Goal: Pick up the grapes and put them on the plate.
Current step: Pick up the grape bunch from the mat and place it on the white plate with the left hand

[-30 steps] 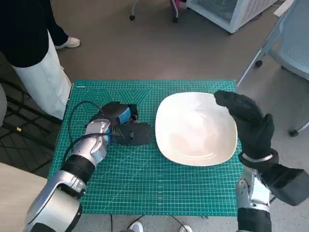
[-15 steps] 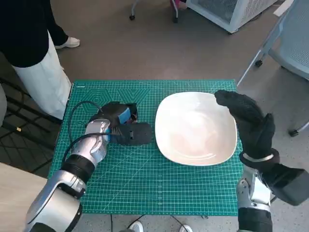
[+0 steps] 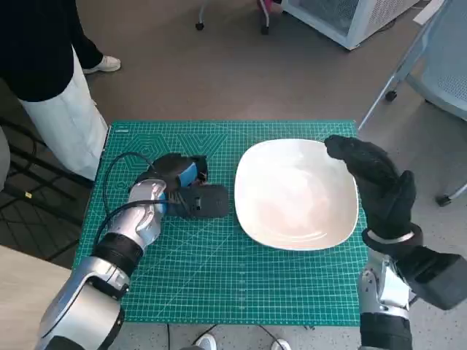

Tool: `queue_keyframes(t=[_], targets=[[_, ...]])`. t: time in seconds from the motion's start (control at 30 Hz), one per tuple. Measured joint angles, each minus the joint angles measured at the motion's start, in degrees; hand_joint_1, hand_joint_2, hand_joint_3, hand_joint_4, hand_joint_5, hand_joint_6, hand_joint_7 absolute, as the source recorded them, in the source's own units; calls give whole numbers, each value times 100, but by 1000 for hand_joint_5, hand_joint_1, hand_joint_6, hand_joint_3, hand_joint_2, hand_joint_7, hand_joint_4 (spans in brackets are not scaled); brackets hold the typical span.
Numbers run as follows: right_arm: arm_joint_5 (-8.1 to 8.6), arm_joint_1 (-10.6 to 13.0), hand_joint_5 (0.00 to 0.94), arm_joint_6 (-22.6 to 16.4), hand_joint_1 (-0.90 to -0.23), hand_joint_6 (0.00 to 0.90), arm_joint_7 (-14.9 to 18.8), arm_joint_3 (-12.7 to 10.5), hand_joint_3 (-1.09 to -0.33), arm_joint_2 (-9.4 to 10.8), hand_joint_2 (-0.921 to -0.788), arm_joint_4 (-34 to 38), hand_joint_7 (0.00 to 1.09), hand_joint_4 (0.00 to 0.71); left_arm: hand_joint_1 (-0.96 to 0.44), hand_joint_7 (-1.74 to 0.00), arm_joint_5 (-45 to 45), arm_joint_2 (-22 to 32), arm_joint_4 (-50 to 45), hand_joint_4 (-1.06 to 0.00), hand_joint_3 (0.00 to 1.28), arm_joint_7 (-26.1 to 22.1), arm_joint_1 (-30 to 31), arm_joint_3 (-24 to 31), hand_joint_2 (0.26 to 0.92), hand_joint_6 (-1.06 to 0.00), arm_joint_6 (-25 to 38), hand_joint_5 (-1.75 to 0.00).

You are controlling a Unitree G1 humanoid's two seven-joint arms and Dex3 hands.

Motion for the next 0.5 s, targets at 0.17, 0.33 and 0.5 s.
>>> queue_keyframes(t=[0.17,0.33,0.5], targets=[[-1,-1,0,0,-530,-1,0,7,-625,0,-921,0,364,173,2,-1392,3,56,-243,-486,270,-122,28,7,921,-376,98,-1397],[-4,-9,0,-1,-530,-1,0,13,-626,-1,-921,1,364,173,2,-1415,26,212,-878,-471,275,-393,205,29,921,-377,376,-1389],[-6,-31,0,-2,-529,-1,-1,20,-627,1,-921,7,363,172,2,-1420,70,442,-1800,-453,272,-663,398,107,921,-402,672,-1379]])
